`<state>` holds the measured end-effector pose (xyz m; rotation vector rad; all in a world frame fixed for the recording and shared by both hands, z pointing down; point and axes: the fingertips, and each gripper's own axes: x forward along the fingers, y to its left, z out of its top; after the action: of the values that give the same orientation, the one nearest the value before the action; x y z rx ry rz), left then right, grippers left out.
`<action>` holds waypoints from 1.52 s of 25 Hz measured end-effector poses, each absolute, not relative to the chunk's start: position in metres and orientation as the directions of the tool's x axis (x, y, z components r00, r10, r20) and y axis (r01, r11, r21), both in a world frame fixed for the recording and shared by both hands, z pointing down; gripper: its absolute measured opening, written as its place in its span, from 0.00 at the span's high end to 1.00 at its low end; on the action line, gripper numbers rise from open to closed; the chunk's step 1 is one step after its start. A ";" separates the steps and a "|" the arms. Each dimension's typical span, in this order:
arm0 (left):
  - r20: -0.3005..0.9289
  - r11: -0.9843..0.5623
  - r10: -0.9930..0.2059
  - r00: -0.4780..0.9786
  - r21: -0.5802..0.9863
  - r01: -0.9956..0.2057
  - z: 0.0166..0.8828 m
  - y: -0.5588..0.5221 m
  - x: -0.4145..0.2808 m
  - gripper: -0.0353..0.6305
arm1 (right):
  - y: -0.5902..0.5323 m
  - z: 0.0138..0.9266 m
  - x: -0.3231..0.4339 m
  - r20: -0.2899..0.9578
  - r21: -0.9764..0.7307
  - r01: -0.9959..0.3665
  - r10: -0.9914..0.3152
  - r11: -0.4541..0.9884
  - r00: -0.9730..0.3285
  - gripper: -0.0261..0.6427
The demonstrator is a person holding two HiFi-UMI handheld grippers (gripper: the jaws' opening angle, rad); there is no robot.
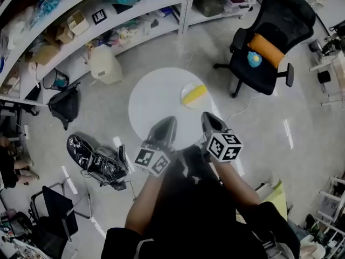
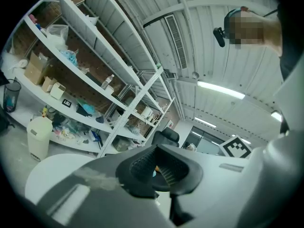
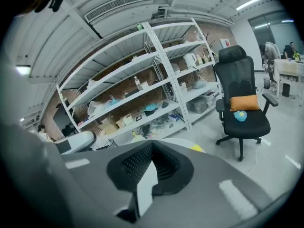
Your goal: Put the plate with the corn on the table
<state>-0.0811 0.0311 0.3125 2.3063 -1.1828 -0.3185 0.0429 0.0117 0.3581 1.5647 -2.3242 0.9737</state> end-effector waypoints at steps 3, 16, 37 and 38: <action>0.023 -0.487 -0.805 0.593 0.544 -0.683 0.301 0.036 -0.078 0.94 | 0.019 0.343 0.042 0.464 -0.414 -0.874 -0.768 0.253 -0.442 0.95; 0.004 -0.533 -0.787 0.617 0.500 -0.683 0.261 0.050 -0.062 0.94 | 0.035 0.274 0.037 0.351 -0.342 -0.870 -0.811 0.354 -0.468 0.95; -0.022 -0.564 -0.796 0.605 0.389 -0.728 0.218 0.035 -0.049 0.94 | 0.028 0.232 0.043 0.222 -0.261 -0.847 -0.825 0.463 -0.519 0.95; -0.023 -0.565 -0.796 0.605 0.387 -0.729 0.217 0.034 -0.048 0.94 | 0.026 0.231 0.045 0.221 -0.260 -0.849 -0.827 0.461 -0.517 0.95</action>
<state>-0.0482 0.0338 0.2173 2.4958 -1.2305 -0.2775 0.0450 0.0261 0.2314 1.5107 -2.6300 0.5248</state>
